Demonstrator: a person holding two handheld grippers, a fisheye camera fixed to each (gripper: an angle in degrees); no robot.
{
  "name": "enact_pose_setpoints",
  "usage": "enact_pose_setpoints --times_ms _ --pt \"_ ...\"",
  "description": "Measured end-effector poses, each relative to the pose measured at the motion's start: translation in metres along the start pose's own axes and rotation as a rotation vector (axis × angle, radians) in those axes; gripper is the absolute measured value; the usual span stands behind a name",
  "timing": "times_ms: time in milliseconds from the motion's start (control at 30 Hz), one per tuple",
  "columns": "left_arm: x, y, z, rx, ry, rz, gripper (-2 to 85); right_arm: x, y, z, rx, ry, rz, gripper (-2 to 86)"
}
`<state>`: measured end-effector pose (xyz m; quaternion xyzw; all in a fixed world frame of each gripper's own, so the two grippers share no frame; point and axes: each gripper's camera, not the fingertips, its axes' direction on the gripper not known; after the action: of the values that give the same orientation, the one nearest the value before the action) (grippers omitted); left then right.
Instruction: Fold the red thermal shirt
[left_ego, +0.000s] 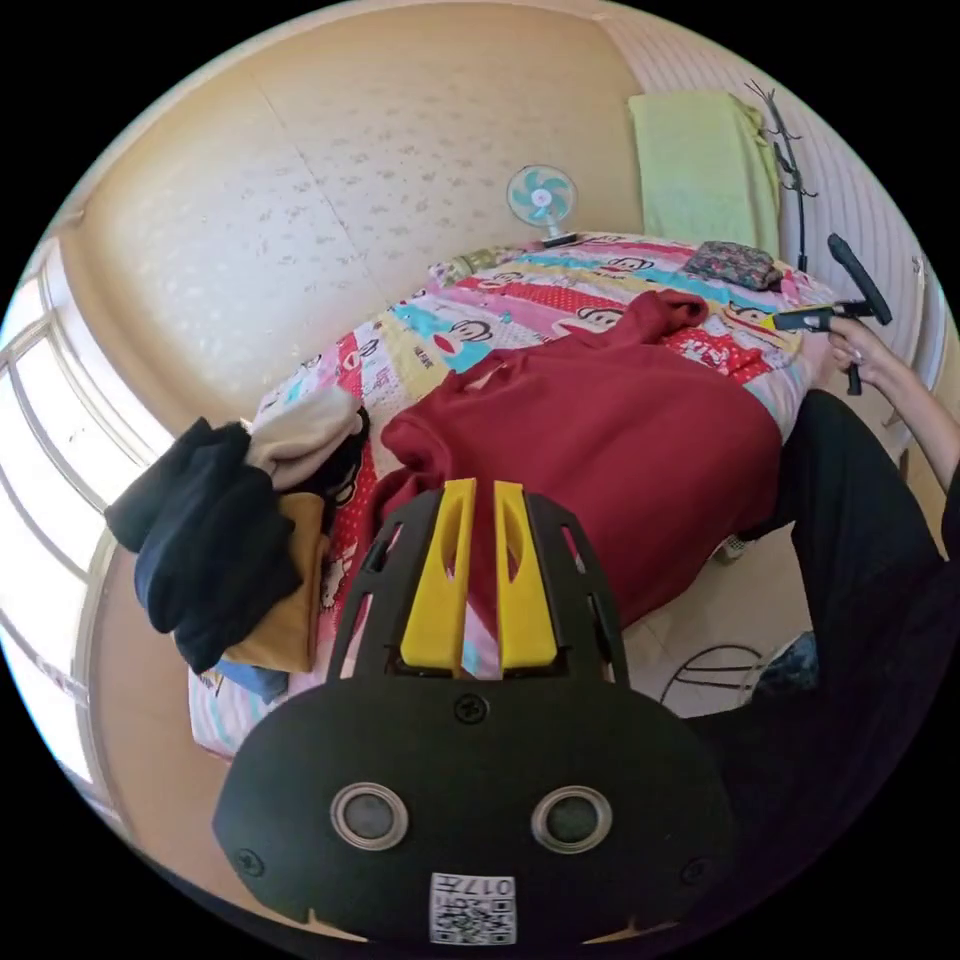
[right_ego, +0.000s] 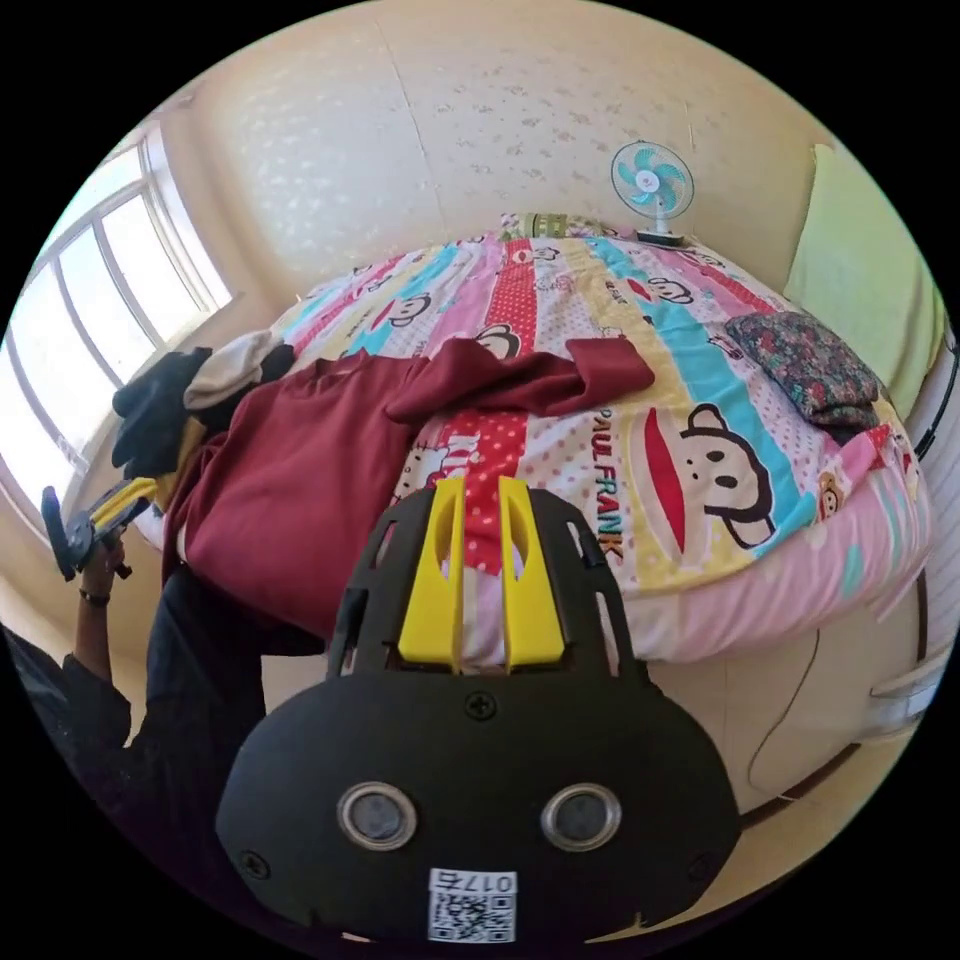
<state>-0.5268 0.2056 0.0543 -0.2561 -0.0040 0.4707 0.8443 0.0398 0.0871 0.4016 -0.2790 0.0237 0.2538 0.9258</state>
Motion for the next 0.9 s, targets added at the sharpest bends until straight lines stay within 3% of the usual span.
enact_pose_setpoints --times_ms 133,167,233,300,433,500,600,733,767,833,900 --pt "-0.02 -0.007 0.126 -0.212 0.181 -0.128 4.8 0.033 -0.077 0.038 -0.027 0.139 0.055 11.5" --pt "-0.023 0.013 0.161 -0.2 0.255 -0.217 4.8 0.043 -0.098 0.053 -0.07 0.166 0.063 12.7" --pt "-0.031 0.042 0.156 -0.008 0.264 -0.286 4.4 0.058 -0.117 0.076 -0.115 0.284 0.056 13.5" --pt "-0.031 0.042 0.15 -0.015 0.242 -0.255 4.0 0.1 -0.117 0.126 -0.273 0.351 0.131 12.4" --pt "-0.046 0.052 0.149 0.014 0.25 -0.27 3.9 0.165 -0.089 0.098 -0.069 0.121 0.346 8.4" --pt "-0.063 0.059 0.151 0.026 0.313 -0.319 3.5 0.209 -0.059 0.067 0.094 -0.092 0.506 6.0" --pt "-0.09 0.07 0.154 0.05 0.42 -0.373 2.5 0.253 -0.019 0.019 0.204 -0.135 0.778 4.9" --pt "-0.123 0.084 0.161 0.083 0.568 -0.449 1.2 0.279 -0.016 -0.037 0.212 -0.129 0.755 4.1" --pt "-0.127 0.085 0.161 0.086 0.575 -0.451 1.0 0.295 -0.012 -0.047 0.209 -0.128 0.838 3.8" --pt "-0.13 0.086 0.16 0.088 0.567 -0.446 0.7 0.324 0.01 -0.053 0.26 -0.266 1.116 3.5" --pt "-0.135 0.086 0.159 0.09 0.571 -0.448 0.6 0.325 0.026 -0.052 0.426 -0.594 1.336 3.1"
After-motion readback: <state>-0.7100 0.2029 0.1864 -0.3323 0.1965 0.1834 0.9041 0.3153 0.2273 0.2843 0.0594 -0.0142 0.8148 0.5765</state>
